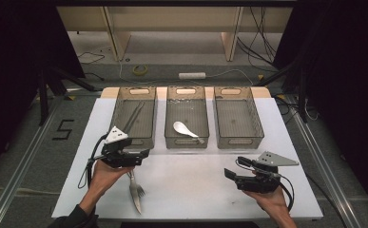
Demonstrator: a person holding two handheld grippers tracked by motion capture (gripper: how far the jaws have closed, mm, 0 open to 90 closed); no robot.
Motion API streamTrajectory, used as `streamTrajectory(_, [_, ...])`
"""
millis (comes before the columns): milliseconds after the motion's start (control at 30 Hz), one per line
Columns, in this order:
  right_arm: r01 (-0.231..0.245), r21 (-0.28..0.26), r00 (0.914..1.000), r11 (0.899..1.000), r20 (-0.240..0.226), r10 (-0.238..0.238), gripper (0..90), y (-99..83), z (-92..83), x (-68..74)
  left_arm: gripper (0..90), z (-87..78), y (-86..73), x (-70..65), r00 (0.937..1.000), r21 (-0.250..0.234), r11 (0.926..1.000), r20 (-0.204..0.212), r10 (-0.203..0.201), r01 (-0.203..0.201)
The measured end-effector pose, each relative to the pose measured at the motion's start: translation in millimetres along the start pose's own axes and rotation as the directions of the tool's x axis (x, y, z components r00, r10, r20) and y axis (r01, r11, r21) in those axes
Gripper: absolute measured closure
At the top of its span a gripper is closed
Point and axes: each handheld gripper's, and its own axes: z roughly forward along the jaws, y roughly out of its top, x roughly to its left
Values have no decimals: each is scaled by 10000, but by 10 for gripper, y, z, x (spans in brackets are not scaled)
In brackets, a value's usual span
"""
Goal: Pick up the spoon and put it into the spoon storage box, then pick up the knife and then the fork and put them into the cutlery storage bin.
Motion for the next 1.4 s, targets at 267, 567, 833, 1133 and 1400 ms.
streamTrajectory(267, [34,130,10000,9999,52,-35,244,-12,17,16,220,87,-27,58,9998,723,9971,31,218,-219])
streamTrajectory(567, [69,202,10000,9998,64,-70,243,-18,29,26,261,167,-28,169,9993,1126,9933,-229,294,-267])
streamTrajectory(833, [124,311,9999,9994,53,-125,248,-18,36,35,510,248,-46,306,9977,1772,9841,-640,242,-125])
streamTrajectory(1133, [325,421,9995,9986,17,-326,255,-10,45,87,826,378,-109,412,9956,2784,9589,-568,739,-553])
streamTrajectory(1400, [414,566,9991,9975,-86,-410,257,-17,70,96,887,458,-158,416,9918,3627,9274,-499,1175,-916])
